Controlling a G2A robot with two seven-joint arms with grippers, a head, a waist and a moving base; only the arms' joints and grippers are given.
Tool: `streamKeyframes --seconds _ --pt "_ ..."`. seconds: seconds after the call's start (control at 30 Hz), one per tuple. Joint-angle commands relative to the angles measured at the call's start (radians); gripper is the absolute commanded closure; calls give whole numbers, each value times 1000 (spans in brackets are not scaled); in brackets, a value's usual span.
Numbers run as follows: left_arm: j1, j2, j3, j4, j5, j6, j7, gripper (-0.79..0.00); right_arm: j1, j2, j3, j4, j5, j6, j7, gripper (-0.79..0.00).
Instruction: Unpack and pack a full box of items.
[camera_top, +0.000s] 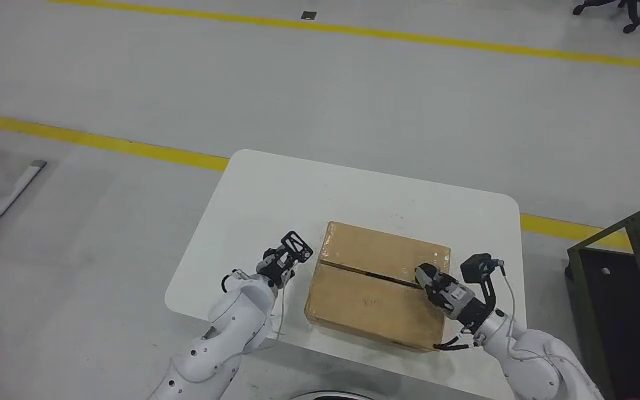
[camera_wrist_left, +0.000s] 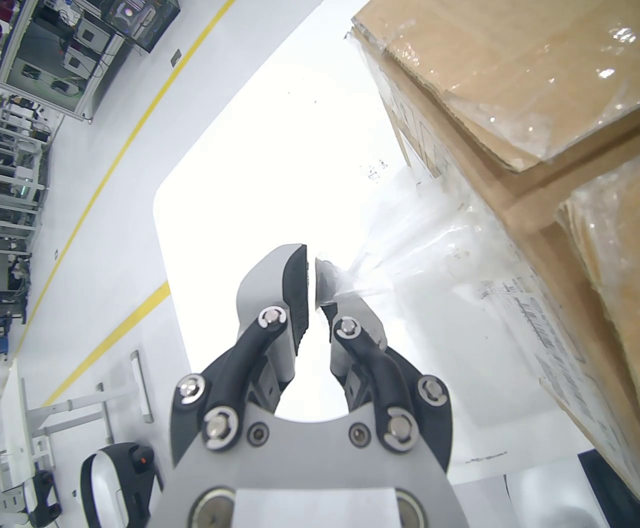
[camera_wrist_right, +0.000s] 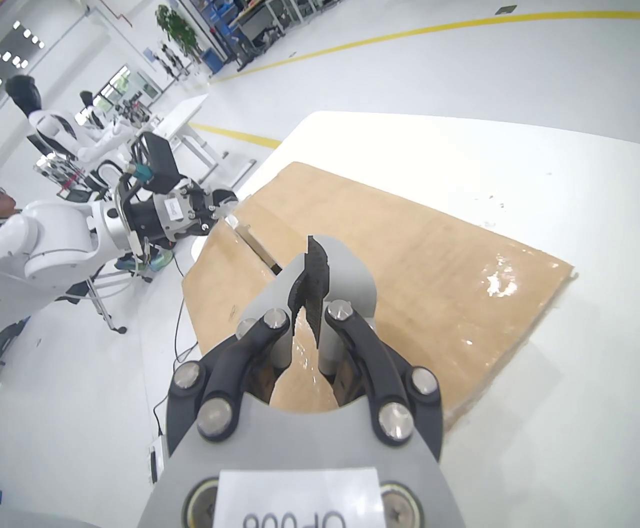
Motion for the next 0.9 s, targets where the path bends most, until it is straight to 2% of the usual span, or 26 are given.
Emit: streamKeyframes --seconds 0.0,0.03,0.07,0.1,0.13,0.23,0.27,0.33,0.4,0.43,0.47,0.6,0.7,0.87 --pt "0 -2 -5 6 -2 3 0 -332 8 -2 -21 19 -44 33 -1 0" --pt "0 -2 -7 9 -3 5 0 -363 13 -3 -33 26 -55 45 -6 0" --pt "-1 -3 -8 13 -3 8 -1 -434 18 -5 -43 35 -63 55 -7 0" --pt "-3 -5 -11 17 -1 15 -2 -560 23 -5 -49 43 -70 60 -11 0" --pt "-4 -6 -12 20 -2 21 -1 -640 26 -6 -54 48 -74 62 -15 0" --pt "-10 -10 -11 27 -1 27 3 -650 33 -7 -61 59 -80 67 -20 0" --pt "-11 -11 -10 30 1 28 4 -646 34 -7 -61 60 -81 68 -21 0" --pt "-14 -13 -10 31 15 40 6 -573 37 -7 -61 62 -79 71 -23 0" --pt "-14 -16 -13 29 28 71 0 -536 39 -7 -61 64 -79 74 -22 0" --pt "-14 -18 -14 27 31 83 -2 -480 40 -7 -61 64 -80 74 -21 0" --pt "-14 -19 -16 26 31 96 -4 -388 41 -7 -62 64 -79 75 -22 0" --pt "-10 -25 -28 8 34 153 8 -280 39 -7 -63 63 -81 78 -20 0" --pt "-4 -29 -36 -18 29 175 23 -314 37 -7 -67 63 -84 76 -19 0" --pt "0 -33 -32 -65 26 139 44 -360 42 -8 -73 68 -87 78 -16 0"
